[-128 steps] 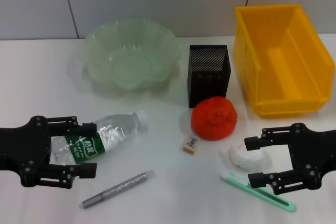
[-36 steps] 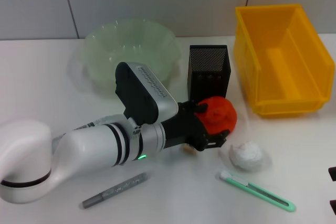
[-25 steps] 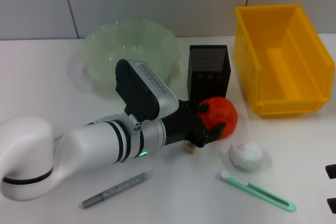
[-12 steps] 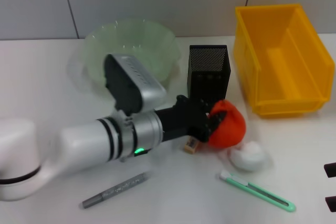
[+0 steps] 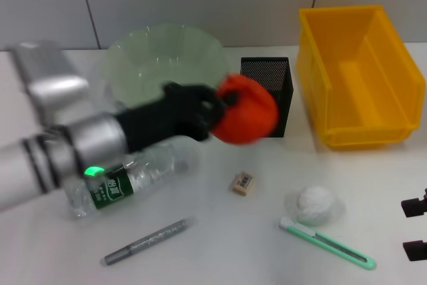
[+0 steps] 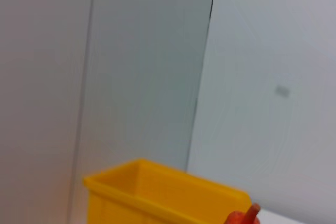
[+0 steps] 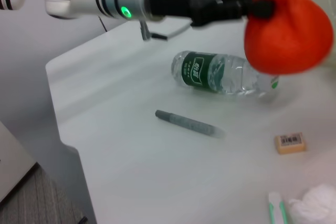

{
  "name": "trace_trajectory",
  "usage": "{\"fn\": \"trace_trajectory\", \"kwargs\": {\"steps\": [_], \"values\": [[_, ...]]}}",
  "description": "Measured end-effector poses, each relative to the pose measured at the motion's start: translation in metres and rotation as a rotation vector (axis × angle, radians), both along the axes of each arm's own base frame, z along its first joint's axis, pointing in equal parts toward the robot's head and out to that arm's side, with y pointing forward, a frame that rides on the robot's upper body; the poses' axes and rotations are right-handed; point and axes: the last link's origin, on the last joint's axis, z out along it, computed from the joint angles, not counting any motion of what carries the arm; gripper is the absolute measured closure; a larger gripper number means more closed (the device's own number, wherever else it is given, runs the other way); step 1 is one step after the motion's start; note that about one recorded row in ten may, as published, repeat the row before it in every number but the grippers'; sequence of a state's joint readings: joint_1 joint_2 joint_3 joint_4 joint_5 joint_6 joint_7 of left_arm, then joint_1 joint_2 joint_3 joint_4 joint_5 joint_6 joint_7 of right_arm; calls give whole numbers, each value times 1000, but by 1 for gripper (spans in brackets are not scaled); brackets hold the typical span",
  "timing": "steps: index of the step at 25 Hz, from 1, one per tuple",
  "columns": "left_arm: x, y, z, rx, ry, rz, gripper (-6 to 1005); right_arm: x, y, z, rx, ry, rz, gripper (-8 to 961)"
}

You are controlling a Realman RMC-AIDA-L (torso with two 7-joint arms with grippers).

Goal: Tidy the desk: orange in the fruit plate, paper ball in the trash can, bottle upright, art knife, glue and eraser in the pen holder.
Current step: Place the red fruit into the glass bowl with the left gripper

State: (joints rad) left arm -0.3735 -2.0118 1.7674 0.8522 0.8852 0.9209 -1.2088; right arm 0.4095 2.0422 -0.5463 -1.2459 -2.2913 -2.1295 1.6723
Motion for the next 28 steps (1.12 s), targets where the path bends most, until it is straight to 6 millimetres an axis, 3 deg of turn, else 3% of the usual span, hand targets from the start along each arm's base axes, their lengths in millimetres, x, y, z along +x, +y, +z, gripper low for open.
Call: {"fn": "trace_trajectory", "kwargs": {"steps": [3, 4, 5, 8, 9, 11, 12, 13, 20, 24, 28], "values": [[0, 0, 0, 0, 0, 0, 911, -1, 1, -3, 0, 10, 11, 188], [-3, -1, 13, 12, -12, 0, 918, -2, 1, -4, -1, 16, 15, 188], [-9, 0, 58, 82, -38, 10, 924, -3, 1, -6, -4, 23, 19, 188], [-10, 5, 71, 110, -40, 21, 928, -3, 2, -9, -8, 28, 21, 188], [-8, 18, 83, 139, -39, 54, 930, -3, 2, -10, -10, 30, 22, 188], [-8, 27, 85, 149, -36, 80, 932, -3, 2, -12, -13, 35, 25, 188], [-5, 44, 81, 149, -23, 119, 934, -3, 2, -13, -15, 39, 26, 188], [-5, 44, 81, 149, -23, 119, 935, -3, 2, -13, -15, 39, 26, 188], [3, 98, 43, 144, 101, 250, 920, -4, 3, -14, -18, 43, 29, 188], [3, 115, 41, 218, 140, 326, 892, -5, 3, -14, -19, 44, 31, 188], [2, 120, 43, 251, 151, 356, 770, -5, 3, -14, -22, 46, 31, 188]]}}
